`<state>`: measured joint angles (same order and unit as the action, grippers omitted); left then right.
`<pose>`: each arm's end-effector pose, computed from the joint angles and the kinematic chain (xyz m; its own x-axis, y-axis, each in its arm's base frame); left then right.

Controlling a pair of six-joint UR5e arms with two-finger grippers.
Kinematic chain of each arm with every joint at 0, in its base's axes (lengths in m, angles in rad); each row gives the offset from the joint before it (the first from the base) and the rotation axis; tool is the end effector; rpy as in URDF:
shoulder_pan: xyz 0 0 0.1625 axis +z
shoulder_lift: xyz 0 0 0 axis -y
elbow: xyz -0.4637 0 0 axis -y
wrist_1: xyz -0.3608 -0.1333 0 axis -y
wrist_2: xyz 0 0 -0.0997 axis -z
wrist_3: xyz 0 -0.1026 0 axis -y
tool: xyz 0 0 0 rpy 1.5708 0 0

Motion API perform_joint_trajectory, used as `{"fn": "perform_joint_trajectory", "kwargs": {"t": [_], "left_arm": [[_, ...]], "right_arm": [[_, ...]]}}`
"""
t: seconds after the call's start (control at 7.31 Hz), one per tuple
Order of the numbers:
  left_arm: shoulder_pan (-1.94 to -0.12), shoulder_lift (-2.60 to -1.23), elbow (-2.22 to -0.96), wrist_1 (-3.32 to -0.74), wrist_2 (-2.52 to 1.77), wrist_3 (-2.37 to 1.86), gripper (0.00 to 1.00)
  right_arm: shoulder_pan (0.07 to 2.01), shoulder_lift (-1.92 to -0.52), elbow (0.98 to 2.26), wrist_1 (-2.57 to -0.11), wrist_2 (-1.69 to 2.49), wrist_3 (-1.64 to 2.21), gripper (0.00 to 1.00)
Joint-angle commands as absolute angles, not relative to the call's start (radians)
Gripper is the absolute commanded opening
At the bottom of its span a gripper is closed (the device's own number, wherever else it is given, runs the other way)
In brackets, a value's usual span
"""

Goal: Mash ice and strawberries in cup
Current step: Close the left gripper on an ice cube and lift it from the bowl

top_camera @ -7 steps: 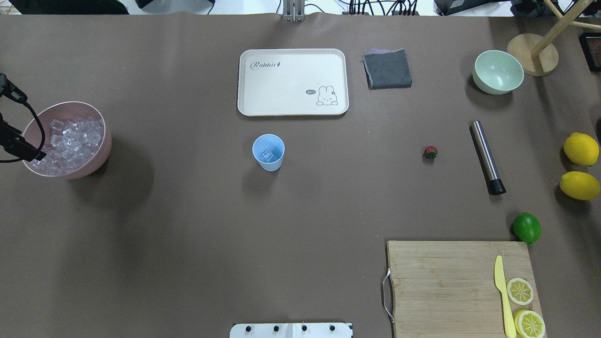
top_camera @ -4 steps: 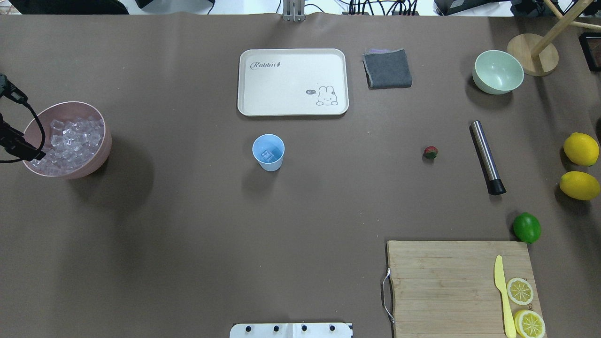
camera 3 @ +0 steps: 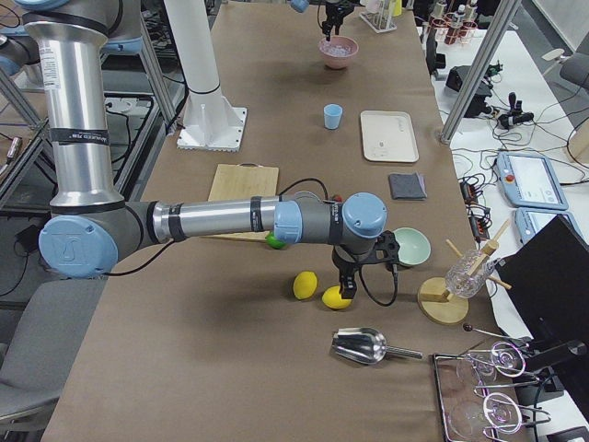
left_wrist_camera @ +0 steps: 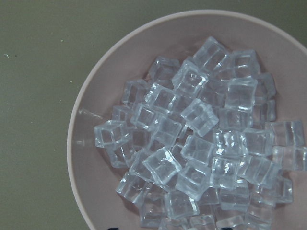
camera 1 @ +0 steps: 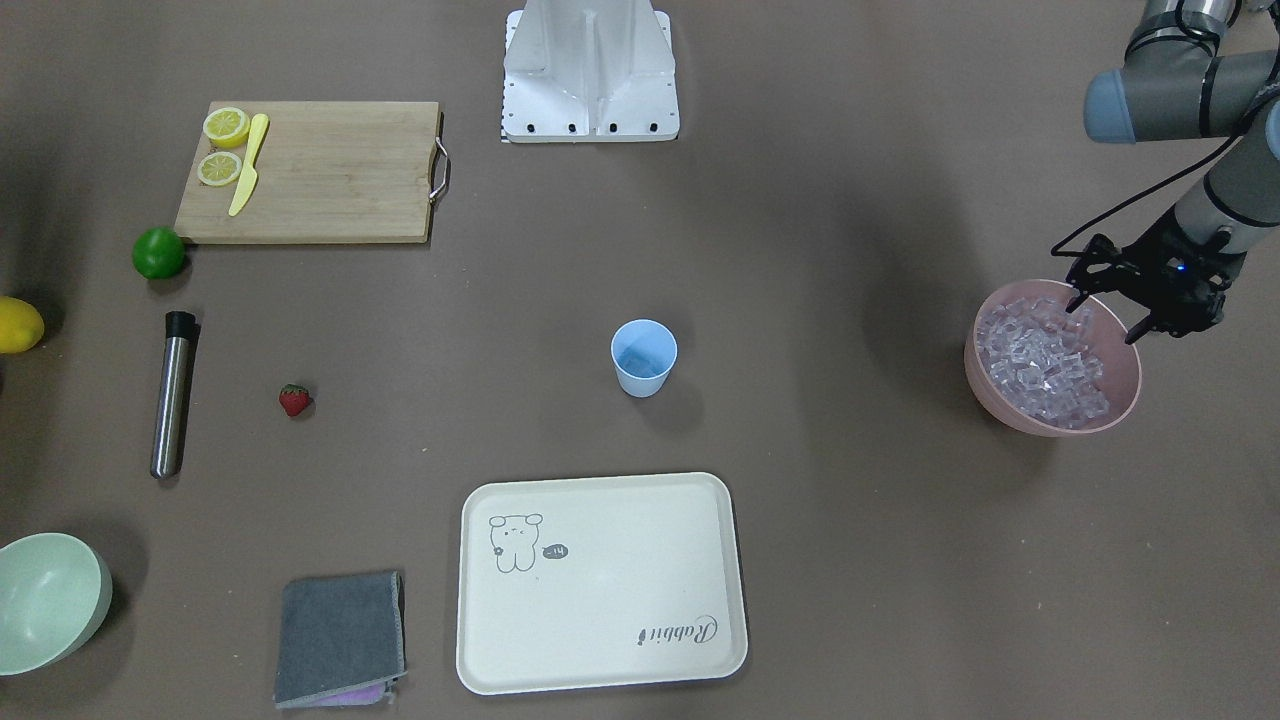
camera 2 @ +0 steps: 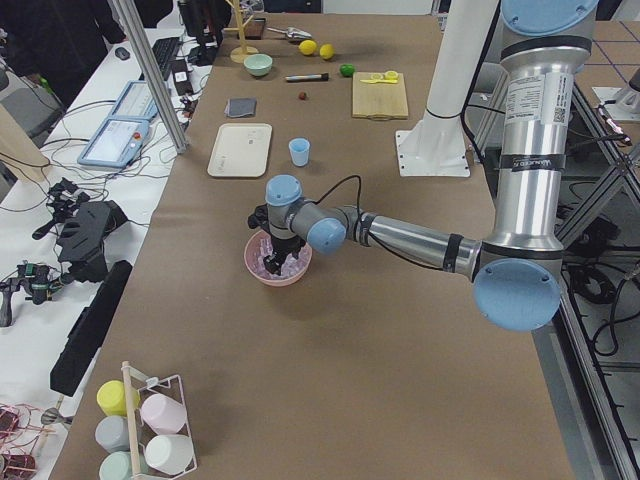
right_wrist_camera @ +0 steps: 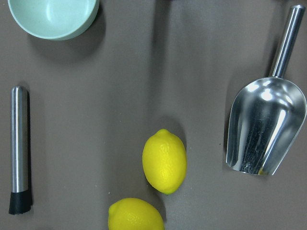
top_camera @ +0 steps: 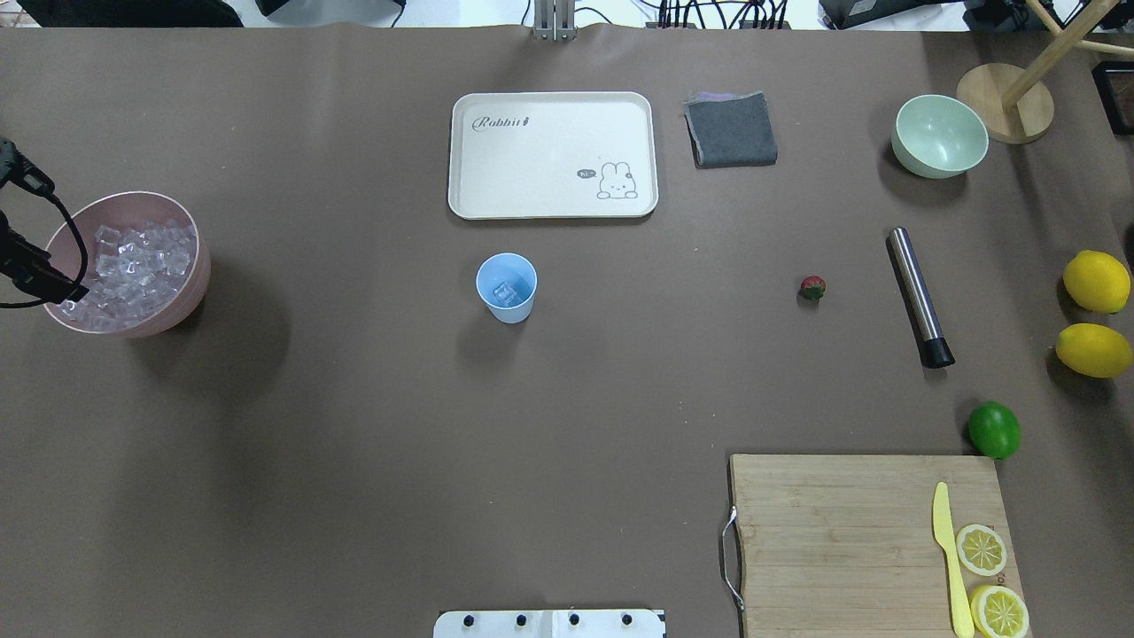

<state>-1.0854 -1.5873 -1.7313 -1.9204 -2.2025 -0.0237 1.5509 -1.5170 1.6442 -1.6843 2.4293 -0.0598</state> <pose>0.1646 -0.4679 0.5841 0.5847 0.6207 -0.5223 -0.3896 0.7796 0.4904 0.0460 -0.4844 0.6454 0.6509 -0.0831 0.7546 0.0589 0.9965 0.0589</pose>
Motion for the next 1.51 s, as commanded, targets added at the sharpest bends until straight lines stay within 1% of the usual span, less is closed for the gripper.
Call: {"fn": "perform_joint_trajectory", "kwargs": {"t": [0.0, 0.68, 0.82, 1.37], "left_arm": [[-1.077, -1.583, -1.729, -1.924, -2.201, -0.023, 0.77], [-1.039, -1.578, -1.687, -1.979, -2.201, -0.031, 0.76], [-1.037, -1.578, -1.687, -1.979, -2.201, -0.031, 0.74], [-1.039, -1.577, -1.687, -1.980, -2.203, -0.023, 0.72]], "right_arm": [[1.551, -1.517, 1.643, -1.684, 2.427, -0.060, 1.00], [1.551, -1.517, 1.644, -1.684, 2.415, -0.060, 1.00], [1.549, -1.517, 1.644, -1.684, 2.414, -0.060, 1.00], [1.549, -1.517, 1.646, -1.684, 2.414, -0.060, 1.00]]}}
